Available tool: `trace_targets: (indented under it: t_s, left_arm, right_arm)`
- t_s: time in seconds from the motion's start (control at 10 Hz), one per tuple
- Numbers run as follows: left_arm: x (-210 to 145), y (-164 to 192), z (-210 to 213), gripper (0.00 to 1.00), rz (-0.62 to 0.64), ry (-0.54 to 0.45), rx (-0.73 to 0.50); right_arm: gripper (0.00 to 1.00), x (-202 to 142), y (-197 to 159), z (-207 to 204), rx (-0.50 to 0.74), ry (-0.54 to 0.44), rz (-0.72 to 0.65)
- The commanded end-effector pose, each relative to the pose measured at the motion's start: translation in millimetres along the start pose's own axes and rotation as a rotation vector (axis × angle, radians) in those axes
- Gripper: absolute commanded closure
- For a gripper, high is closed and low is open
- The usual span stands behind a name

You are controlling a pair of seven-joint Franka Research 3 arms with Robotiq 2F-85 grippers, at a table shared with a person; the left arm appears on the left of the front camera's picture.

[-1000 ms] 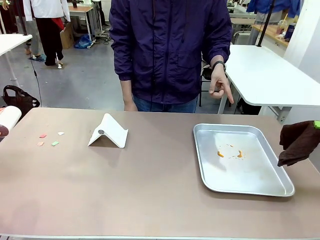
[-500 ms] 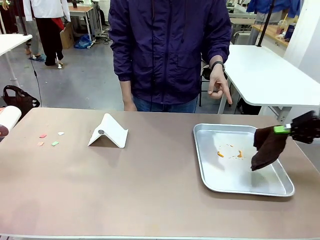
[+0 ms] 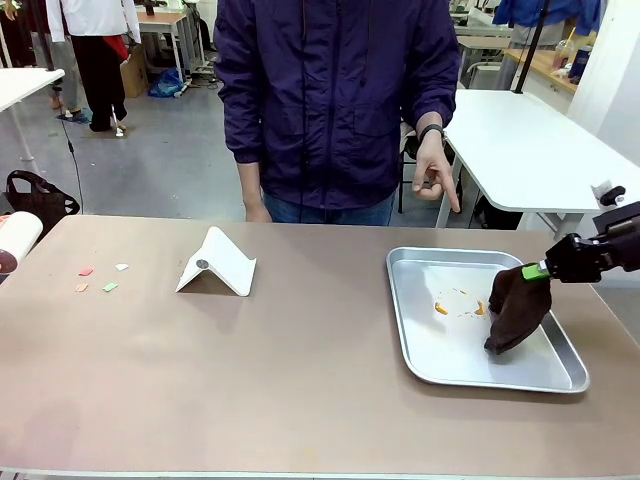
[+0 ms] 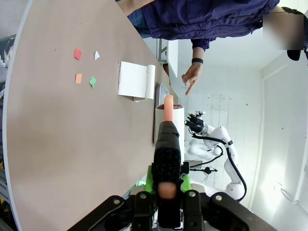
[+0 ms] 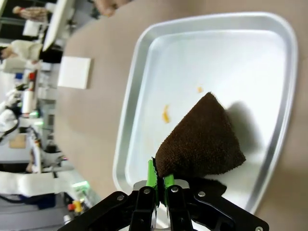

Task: Clean the surface of the table.
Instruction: If a person points to the right, clean the right side of the table with your right hand, and if they point to the left, clean the left side with your left hand.

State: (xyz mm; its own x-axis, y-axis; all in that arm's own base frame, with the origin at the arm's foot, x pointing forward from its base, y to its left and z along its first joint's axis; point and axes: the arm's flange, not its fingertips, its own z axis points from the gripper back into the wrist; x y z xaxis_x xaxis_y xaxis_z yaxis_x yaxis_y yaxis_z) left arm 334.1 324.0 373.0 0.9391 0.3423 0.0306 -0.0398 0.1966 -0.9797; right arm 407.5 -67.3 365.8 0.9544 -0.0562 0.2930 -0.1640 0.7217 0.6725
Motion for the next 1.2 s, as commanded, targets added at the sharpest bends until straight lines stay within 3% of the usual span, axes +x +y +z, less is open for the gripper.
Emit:
trace_targets:
  t_s: [0.0, 0.4, 1.1]
  left_arm:
    - [-3, -3, 0, 1.00, -0.010, 0.002, -0.001]
    - [-3, -3, 0, 1.00, -0.010, 0.002, -0.001]
    - [-3, -3, 0, 1.00, -0.010, 0.002, -0.001]
  right_arm:
    - [0.94, 20, -10, -15, -0.139, -0.014, 0.001]
    - [0.94, 37, -34, -58, -0.217, -0.023, 0.012]
    - [0.94, 33, -21, -128, -0.155, 0.104, 0.081]
